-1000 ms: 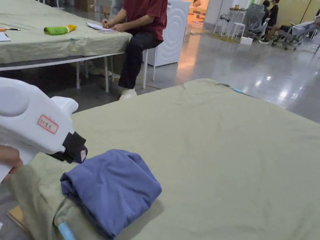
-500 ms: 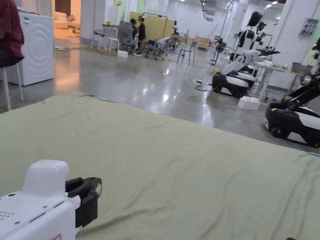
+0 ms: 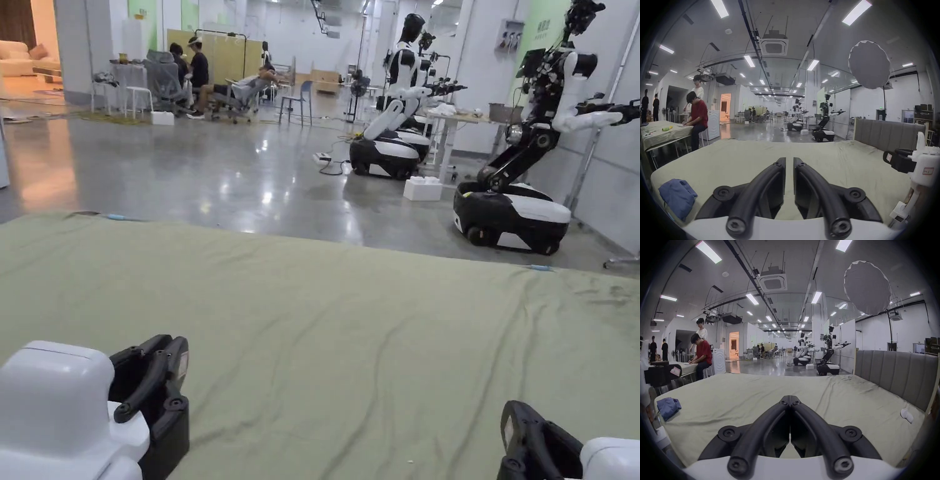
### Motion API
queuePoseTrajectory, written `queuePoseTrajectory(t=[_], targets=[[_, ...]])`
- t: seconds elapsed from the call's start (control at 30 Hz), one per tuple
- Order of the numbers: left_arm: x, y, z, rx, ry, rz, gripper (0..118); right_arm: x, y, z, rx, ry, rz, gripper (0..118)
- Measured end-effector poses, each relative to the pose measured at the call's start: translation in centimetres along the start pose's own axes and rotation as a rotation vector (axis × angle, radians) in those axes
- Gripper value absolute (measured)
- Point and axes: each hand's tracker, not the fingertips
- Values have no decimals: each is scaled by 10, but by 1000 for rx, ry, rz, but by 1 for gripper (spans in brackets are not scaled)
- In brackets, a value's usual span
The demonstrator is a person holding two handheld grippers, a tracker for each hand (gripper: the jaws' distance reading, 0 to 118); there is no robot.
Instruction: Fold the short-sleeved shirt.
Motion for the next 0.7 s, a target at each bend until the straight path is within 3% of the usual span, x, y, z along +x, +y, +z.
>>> queuePoseTrajectory(t=[0.03,0.07,0.1,0.13,0.17,0.2,0.23,0.4,0.6,0.7], targets=[[2,-1,1,12,-2,-9,12,1,0,1,13,-1,3,2],[4,0,1,18,-1,-17,25,3,2,3,16,3,4,4],[4,0,0,18,-6,-20,46,4,4,4,15,5,7,17],[4,2,-2,-3,-24,-23,82,4,6,3,8,6,16,43],[3,3,-3,-19,-38,-19,108,3,7,2,-5,4,27,88],[3,2,-1,-5,-41,-15,109,3,7,0,-12,-16,37,109],[3,3,0,1,-37,-2,109,3,6,1,-10,-20,42,118],[-8,9,0,-3,-34,111,118,3,7,7,30,-67,59,118],[-9,13,4,-45,5,37,118,3,15,12,70,-69,72,118],[-9,12,7,-20,-31,91,118,1,19,13,81,-64,53,118]])
